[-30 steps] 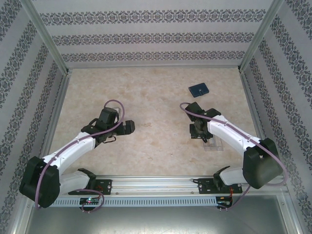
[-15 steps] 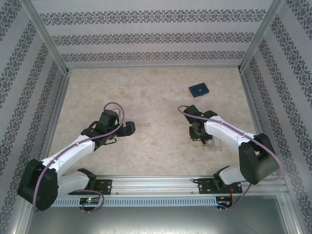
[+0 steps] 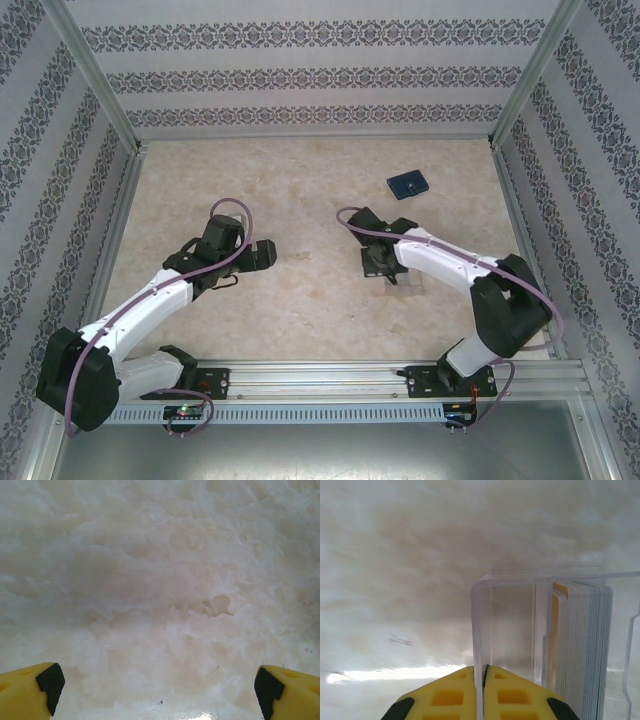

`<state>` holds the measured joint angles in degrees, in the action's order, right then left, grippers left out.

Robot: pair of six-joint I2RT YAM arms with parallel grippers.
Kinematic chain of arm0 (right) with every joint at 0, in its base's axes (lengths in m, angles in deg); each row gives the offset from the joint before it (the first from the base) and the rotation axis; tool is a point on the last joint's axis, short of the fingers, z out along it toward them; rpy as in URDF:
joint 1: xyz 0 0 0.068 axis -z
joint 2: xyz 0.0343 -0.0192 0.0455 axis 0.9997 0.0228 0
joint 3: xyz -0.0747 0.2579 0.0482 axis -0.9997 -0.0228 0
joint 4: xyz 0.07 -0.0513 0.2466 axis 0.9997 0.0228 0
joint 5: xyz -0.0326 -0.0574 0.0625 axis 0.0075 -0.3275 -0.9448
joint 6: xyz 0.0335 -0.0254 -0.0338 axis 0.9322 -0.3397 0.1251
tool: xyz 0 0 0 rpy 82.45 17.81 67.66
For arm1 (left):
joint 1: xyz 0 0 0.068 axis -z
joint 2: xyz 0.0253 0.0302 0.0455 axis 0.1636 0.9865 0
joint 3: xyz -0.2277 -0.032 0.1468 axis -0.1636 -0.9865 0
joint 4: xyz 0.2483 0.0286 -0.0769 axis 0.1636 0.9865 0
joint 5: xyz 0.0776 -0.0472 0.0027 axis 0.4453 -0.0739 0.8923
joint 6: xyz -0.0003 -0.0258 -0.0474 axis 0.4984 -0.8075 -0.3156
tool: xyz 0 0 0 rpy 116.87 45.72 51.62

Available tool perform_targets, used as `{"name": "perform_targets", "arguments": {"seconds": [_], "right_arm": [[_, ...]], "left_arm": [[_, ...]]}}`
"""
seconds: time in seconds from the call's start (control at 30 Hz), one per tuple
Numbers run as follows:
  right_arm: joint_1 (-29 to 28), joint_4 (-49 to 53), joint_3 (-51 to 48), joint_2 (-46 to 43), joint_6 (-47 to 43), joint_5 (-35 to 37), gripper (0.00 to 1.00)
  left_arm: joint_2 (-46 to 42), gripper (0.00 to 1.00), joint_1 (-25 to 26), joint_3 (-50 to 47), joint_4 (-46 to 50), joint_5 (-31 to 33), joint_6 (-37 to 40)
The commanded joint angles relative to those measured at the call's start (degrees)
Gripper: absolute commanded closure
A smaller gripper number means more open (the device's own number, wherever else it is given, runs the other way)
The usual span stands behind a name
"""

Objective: Put the credit cards into the card holder
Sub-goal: Move the storage box to the center of the table, then move the card holder to the middle-right of the table.

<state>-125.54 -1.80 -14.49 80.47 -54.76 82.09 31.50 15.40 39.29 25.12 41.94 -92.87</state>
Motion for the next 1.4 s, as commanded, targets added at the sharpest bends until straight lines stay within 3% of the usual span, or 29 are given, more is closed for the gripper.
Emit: {"name": "perform_targets", "arguments": {"seconds": [0.0,0.3,0.43,0.7,0.8,0.87,1.1,1.23,1.37], "right_arm": [[-3.67,-5.44,6.52,5.48,5.67,-1.07,0.9],[-9.56,-7.93,22.42,18.83,13.15,-1.64,0.83],[-9.61,-9.47,25.2,20.28,12.89,-4.53,0.63],[-7.92,-9.91,19.47,10.4,7.84,-7.23,0.51],[-5.95,-10.44,14.36,3.93,5.96,-3.9,0.49],[-2.91,-11.46,10.53,0.32,4.69,-0.8,0.49],[13.93,-15.97,8.17,0.51,0.74,-4.46,0.49],[23.11,-16.03,16.15,8.56,-3.46,-3.85,0.51],[28.09,-10.44,30.83,21.5,-15.38,-2.01,0.54]], "left_arm": [[-0.46,0.01,0.76,2.53,5.29,1.11,-1.51],[-2.41,0.01,0.72,3.06,9.38,1.88,-1.61],[-2.96,0.01,0.52,2.22,8.97,0.8,-1.63],[-0.75,0.01,0.58,1.41,3.8,-9.01,-1.28],[-0.01,0.01,0.71,1.17,1.21,-10.05,-1.91],[0.54,0.01,0.69,0.97,-0.98,-10.94,-2.05],[1.73,0.01,1.11,0.27,-4.14,-12.15,-3.73],[0.86,0.0,1.2,1.56,0.72,-10.21,-3.61],[-2.16,0.01,1.24,2.4,6.71,-7.27,-2.34]]}}
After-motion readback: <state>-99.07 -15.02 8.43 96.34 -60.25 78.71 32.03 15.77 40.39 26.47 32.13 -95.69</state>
